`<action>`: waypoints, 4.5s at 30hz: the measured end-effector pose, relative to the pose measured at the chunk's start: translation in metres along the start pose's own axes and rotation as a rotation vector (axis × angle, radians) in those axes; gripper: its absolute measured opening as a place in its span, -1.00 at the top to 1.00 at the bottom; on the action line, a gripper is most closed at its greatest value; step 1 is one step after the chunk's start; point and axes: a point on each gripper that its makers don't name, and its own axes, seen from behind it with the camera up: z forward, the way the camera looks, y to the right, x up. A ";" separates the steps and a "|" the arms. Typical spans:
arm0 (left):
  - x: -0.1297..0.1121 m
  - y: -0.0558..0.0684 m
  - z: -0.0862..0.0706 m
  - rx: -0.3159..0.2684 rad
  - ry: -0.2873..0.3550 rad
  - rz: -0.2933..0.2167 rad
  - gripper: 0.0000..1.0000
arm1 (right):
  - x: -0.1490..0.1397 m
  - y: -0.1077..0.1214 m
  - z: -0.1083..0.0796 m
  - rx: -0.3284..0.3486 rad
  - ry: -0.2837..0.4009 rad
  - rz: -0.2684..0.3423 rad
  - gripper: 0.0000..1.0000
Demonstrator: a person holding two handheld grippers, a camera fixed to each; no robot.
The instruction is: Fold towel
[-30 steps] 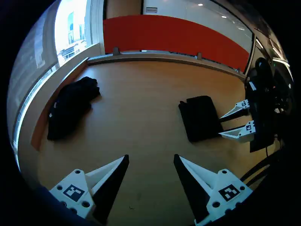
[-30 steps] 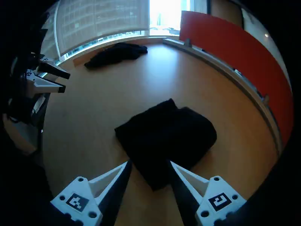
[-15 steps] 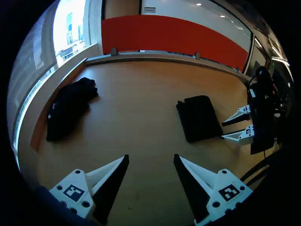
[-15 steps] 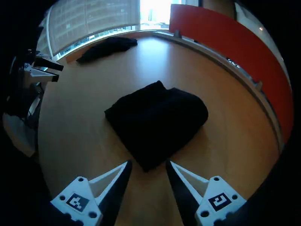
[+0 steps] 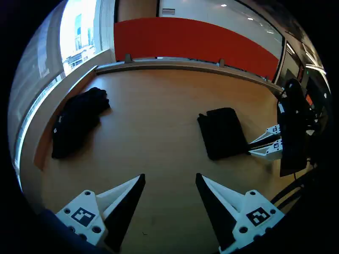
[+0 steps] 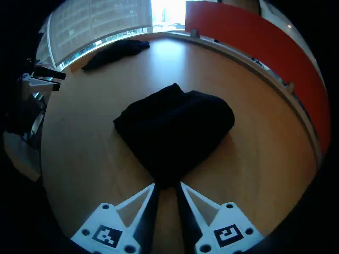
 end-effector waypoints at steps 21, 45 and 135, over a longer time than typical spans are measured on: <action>0.009 0.004 0.000 -0.011 0.016 0.014 -0.76 | 0.046 0.010 -0.026 -0.038 0.100 -0.040 0.91; 0.043 0.026 -0.004 -0.057 0.082 0.053 -0.76 | 0.142 0.057 -0.124 -0.170 0.282 -0.098 0.91; 0.073 0.094 0.022 -0.113 0.053 0.178 -0.76 | -0.154 0.314 -0.311 -0.526 0.035 0.219 0.91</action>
